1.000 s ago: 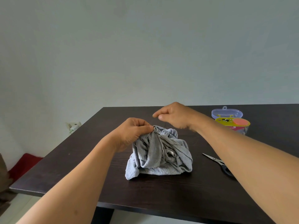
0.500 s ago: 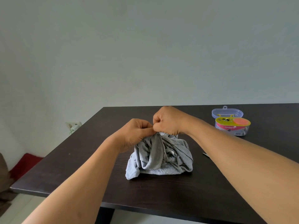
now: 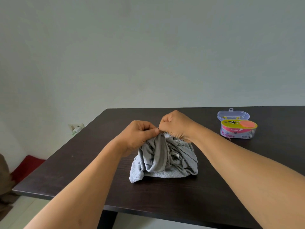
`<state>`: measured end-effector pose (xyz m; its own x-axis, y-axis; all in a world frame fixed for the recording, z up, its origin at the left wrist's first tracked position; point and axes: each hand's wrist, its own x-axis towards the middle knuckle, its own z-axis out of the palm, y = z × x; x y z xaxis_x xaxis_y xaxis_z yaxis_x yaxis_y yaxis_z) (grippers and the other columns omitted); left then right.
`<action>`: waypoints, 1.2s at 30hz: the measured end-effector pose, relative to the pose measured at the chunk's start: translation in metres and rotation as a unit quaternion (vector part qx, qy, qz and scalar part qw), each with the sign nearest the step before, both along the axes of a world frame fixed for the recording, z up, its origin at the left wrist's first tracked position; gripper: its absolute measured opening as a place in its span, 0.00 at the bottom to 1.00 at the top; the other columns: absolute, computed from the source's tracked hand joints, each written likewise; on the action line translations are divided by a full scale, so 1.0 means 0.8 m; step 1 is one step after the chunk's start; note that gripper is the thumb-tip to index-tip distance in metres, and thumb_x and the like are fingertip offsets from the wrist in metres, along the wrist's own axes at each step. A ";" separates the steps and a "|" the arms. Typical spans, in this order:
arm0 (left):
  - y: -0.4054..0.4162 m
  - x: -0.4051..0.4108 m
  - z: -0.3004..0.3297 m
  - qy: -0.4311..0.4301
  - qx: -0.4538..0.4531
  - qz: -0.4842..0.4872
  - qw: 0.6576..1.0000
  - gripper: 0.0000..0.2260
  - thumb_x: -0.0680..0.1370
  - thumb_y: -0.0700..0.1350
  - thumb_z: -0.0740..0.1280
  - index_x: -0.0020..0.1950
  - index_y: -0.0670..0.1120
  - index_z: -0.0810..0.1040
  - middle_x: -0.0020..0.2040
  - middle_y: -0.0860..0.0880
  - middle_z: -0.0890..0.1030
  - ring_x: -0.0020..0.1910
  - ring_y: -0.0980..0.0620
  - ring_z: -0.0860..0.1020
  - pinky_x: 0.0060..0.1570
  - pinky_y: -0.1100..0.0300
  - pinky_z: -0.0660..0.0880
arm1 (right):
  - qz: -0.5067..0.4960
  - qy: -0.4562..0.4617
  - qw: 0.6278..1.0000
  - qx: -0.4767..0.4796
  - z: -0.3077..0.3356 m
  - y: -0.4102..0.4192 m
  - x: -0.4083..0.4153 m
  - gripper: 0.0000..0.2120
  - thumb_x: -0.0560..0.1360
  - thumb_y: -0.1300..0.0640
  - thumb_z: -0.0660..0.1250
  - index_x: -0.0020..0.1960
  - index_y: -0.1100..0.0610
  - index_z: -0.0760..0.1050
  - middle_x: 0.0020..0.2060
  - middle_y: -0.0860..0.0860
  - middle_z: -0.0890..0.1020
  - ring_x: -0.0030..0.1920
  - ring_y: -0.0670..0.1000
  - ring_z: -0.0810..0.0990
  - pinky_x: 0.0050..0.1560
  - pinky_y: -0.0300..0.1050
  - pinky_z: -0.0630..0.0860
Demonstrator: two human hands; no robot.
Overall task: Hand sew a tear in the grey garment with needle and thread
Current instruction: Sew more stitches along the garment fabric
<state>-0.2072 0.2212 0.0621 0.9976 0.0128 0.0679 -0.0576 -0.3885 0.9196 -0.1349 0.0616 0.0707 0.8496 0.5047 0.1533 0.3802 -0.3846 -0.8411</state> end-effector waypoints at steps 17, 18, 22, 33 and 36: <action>-0.002 0.004 -0.013 -0.037 0.256 0.033 0.965 0.09 0.77 0.48 0.71 0.37 0.49 0.81 0.31 0.53 0.79 0.30 0.59 0.75 0.34 0.65 0.73 | -0.005 0.122 0.988 0.096 0.017 0.007 -0.009 0.10 0.69 0.67 0.64 0.31 0.59 0.70 0.22 0.52 0.61 0.20 0.49 0.57 0.29 0.43 0.56; -0.004 0.002 -0.022 -0.021 0.299 0.035 0.953 0.09 0.77 0.49 0.71 0.36 0.52 0.80 0.31 0.56 0.78 0.31 0.60 0.75 0.33 0.65 0.71 | 0.008 0.136 0.983 0.120 0.027 0.010 -0.012 0.11 0.70 0.68 0.64 0.31 0.59 0.70 0.20 0.51 0.60 0.19 0.48 0.56 0.29 0.43 0.57; -0.003 -0.004 -0.046 0.008 0.157 0.057 0.986 0.07 0.78 0.49 0.72 0.41 0.50 0.84 0.37 0.51 0.85 0.39 0.55 0.82 0.44 0.56 0.81 | 0.010 0.114 0.986 0.117 0.055 0.012 -0.009 0.05 0.71 0.66 0.65 0.37 0.62 0.74 0.21 0.50 0.59 0.19 0.48 0.54 0.29 0.42 0.58; 0.017 -0.007 -0.029 0.048 0.004 0.034 0.998 0.05 0.78 0.43 0.72 0.44 0.42 0.85 0.42 0.42 0.86 0.41 0.47 0.84 0.47 0.52 0.81 | -0.188 0.206 0.933 0.227 0.046 -0.022 0.028 0.07 0.74 0.61 0.62 0.48 0.60 0.78 0.24 0.49 0.61 0.19 0.47 0.56 0.32 0.43 0.62; 0.013 -0.005 -0.024 0.053 -0.018 0.025 0.998 0.05 0.77 0.42 0.72 0.44 0.41 0.84 0.41 0.42 0.85 0.40 0.48 0.83 0.46 0.54 0.81 | -0.234 0.179 0.931 0.217 0.039 -0.029 0.039 0.10 0.74 0.62 0.61 0.50 0.64 0.78 0.26 0.51 0.61 0.23 0.49 0.56 0.30 0.41 0.58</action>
